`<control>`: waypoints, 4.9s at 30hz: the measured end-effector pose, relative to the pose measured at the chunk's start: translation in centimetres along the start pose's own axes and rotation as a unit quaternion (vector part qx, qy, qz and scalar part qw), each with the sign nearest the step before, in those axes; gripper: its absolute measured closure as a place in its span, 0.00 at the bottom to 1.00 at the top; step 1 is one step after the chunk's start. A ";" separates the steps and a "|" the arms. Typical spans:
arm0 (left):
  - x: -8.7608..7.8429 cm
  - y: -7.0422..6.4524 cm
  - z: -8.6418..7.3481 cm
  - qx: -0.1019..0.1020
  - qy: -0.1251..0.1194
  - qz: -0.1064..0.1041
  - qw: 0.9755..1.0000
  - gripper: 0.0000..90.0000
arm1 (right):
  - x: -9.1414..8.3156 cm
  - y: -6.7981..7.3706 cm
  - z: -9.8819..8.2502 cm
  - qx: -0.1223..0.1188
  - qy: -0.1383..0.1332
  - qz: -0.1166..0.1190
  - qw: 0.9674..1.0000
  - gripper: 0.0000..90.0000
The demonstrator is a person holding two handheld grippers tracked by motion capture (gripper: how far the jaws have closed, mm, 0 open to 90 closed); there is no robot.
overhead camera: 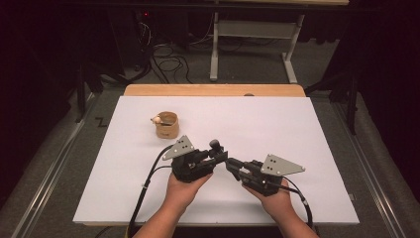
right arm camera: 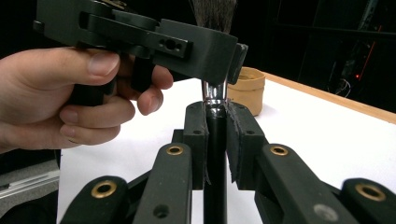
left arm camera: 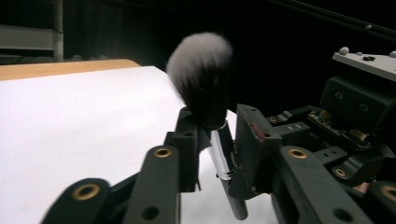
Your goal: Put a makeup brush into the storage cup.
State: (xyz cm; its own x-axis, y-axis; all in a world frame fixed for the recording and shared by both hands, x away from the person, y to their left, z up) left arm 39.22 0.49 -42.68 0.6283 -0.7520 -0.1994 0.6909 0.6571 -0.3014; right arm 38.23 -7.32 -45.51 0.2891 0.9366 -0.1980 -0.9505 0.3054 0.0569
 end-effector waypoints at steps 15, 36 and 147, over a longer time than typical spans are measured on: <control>0.0 -0.5 0.2 0.009 -0.001 -0.006 1.000 0.86 | 0.0 0.1 0.0 -0.008 -0.001 -0.002 1.000 0.89; -0.1 -0.4 0.3 0.029 -0.006 0.008 1.000 0.87 | 0.2 -0.1 -0.3 0.007 0.006 0.001 1.000 0.77; -6.3 15.7 5.6 0.053 -0.062 0.282 0.956 0.87 | -10.7 -7.0 -5.1 0.061 0.056 -0.128 0.988 0.01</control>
State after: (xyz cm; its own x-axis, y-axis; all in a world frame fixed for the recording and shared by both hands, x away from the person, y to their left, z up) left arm 48.12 15.88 -40.93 0.9448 -0.2685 -0.1879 0.2574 0.9628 -0.0820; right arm 41.20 -20.39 -48.72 0.4977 0.8033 -0.3271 -0.8249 0.5550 0.1075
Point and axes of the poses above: each handheld gripper's, and its own axes: x roughly forward along the jaws, z roughly out of its top, y roughly to its left, the point moved 10 cm from there along x, roughly forward along the jaws, and after that the axes turned 10 degrees about z, right-handed, at the moved point
